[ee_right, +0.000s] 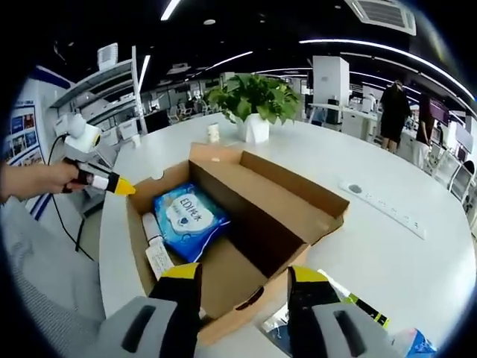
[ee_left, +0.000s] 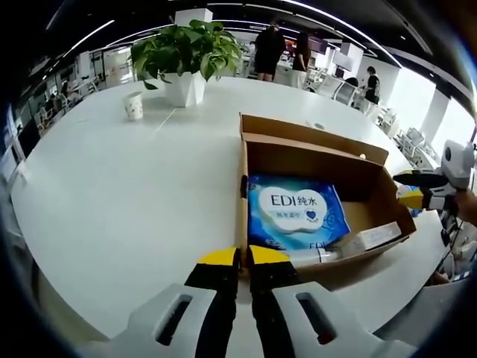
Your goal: Operate the shoe box by opening the lid, removing the specified soft item, and placing it in the target area until the item is outside and the box remains undamaged.
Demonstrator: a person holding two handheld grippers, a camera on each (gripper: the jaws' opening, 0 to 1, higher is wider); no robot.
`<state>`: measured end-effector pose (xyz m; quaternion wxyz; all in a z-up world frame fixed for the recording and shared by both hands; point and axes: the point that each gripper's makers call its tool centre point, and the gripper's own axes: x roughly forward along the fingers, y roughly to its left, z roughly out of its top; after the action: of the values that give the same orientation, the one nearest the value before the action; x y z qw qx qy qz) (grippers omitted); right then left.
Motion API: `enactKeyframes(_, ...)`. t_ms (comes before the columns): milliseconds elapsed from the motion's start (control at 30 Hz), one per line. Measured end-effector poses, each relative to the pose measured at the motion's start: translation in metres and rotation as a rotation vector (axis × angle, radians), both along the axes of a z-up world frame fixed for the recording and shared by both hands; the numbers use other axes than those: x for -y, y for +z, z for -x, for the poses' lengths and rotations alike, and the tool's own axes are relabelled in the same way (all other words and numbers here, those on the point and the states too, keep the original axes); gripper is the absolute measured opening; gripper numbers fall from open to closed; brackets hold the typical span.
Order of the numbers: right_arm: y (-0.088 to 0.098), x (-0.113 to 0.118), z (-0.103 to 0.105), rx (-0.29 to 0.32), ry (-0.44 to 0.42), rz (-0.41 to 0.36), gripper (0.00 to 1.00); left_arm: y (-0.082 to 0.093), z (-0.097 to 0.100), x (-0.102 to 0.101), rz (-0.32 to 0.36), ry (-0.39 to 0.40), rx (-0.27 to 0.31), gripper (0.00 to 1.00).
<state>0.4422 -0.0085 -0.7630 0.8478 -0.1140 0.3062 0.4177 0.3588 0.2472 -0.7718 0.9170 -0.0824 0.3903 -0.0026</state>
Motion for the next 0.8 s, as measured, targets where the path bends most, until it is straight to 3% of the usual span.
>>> enactKeyframes(133,-0.001,0.005,-0.006,0.016,-0.016,0.036,0.39,0.0,0.0,0.001,0.003,0.002,0.001,0.02)
enactKeyframes(300,0.002,0.005,-0.005,-0.01,-0.032,0.0,0.4,-0.001,-0.002,-0.001,0.009,0.004,0.001,0.02)
enactKeyframes(567,0.01,-0.003,-0.001,0.005,-0.018,-0.023,0.39,-0.003,-0.005,-0.006,0.01,0.004,0.002,0.02)
enactKeyframes(800,0.006,-0.017,0.001,-0.014,0.004,-0.018,0.39,-0.004,-0.006,-0.007,0.011,0.005,0.003,0.02)
